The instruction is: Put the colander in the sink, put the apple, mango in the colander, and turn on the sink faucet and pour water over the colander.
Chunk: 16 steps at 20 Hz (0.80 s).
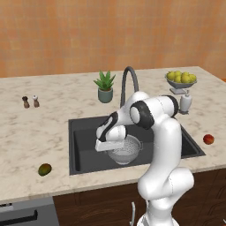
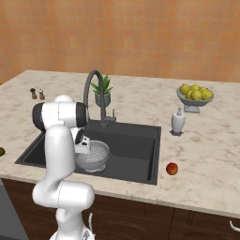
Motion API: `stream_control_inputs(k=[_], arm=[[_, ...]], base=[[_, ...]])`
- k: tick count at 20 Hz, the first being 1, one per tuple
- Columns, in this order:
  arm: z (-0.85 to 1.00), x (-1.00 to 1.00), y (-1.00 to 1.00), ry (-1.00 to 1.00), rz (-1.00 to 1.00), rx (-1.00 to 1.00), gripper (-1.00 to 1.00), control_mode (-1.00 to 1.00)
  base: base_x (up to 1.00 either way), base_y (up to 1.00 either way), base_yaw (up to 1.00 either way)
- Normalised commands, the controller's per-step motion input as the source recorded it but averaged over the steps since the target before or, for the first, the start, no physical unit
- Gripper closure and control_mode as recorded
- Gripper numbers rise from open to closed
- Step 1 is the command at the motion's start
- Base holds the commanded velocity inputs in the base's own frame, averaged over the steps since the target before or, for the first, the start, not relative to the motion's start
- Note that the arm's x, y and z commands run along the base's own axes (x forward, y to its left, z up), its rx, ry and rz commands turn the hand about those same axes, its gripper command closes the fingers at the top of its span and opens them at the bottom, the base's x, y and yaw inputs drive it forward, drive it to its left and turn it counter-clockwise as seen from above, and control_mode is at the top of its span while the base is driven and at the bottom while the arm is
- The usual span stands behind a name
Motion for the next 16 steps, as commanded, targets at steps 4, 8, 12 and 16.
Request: stream_control_inputs(k=[4,8,12,16], arm=[[0.0,0.0,0.0,0.0,0.0,0.0,-1.0,-1.0],[0.12,-0.08,0.0,0.0,0.0,0.0,-1.0,-1.0],[0.54,-0.02,0.0,0.0,-0.08,-0.01,-1.0,-1.0],[0.53,-0.21,0.0,0.01,-0.11,-0.03,-1.0,-1.0]], base=[[0.0,0.0,0.0],[0.0,0.0,0.0],[0.0,0.0,0.0],[0.0,0.0,0.0]])
